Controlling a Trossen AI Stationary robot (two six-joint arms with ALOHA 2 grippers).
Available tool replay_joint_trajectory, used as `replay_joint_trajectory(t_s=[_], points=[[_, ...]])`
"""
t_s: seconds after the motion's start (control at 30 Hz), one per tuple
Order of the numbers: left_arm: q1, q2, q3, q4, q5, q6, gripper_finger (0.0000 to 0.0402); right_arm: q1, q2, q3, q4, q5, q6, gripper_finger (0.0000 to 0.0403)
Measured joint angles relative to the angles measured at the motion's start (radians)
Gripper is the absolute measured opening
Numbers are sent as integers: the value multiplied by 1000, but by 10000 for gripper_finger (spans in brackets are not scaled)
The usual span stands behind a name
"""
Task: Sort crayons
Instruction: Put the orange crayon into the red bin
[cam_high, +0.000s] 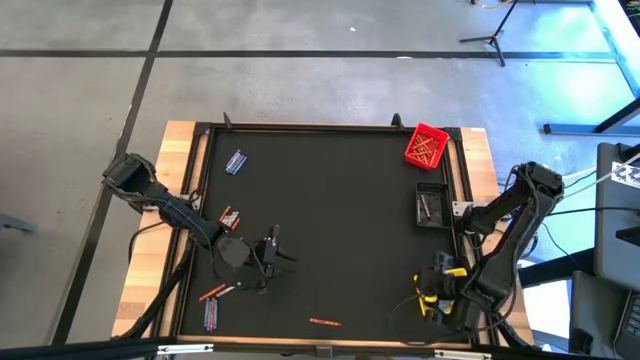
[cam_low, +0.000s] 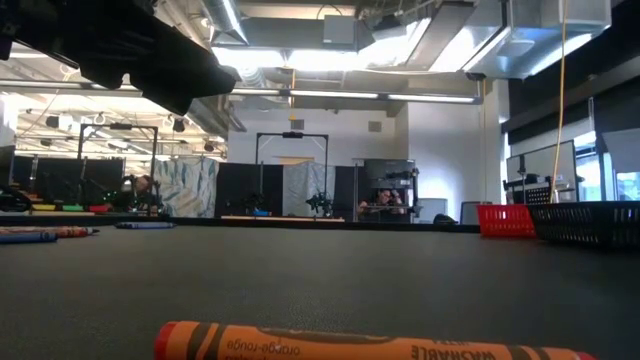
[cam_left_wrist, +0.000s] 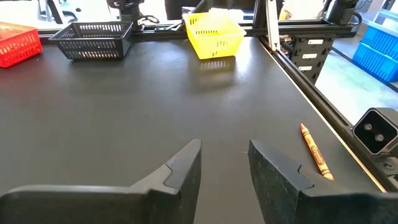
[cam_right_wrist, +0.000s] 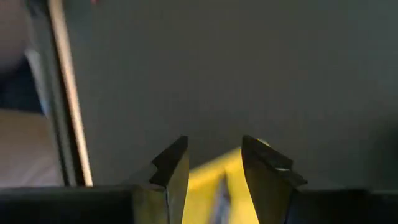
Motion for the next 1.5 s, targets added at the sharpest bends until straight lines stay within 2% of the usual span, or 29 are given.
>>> replay_joint_trajectory(t_s=[0.1, 0.2, 0.4, 0.53, 0.67, 0.87, 1.03, 1.33, 1.5], points=[[0, 0, 0, 1, 0, -4, 126, -33, 9, 0, 99, 84, -96, 144], [0, 0, 0, 3, 0, -8, 126, -69, 19, -1, 165, 94, -158, 156], [0, 0, 0, 9, 0, -7, 126, -125, 71, -2, 239, 104, -279, 216], [0, 0, 0, 11, 0, -10, 126, -146, 119, -1, 381, 114, -434, 245], [0, 0, 0, 20, 6, -31, 126, -152, 164, -1, 515, 140, -562, 248], [0, 0, 0, 23, 19, -58, 126, -163, 230, -1, 627, 196, -636, 234], [-2, 0, 0, 24, 20, -59, 126, -220, 307, -2, 717, 140, -656, 232], [-2, 0, 0, 23, 24, -60, 126, -300, 445, -2, 1020, 1, -815, 231], [-2, 0, 0, 23, 23, -80, 126, -317, 498, -2, 1135, -22, -840, 231]])
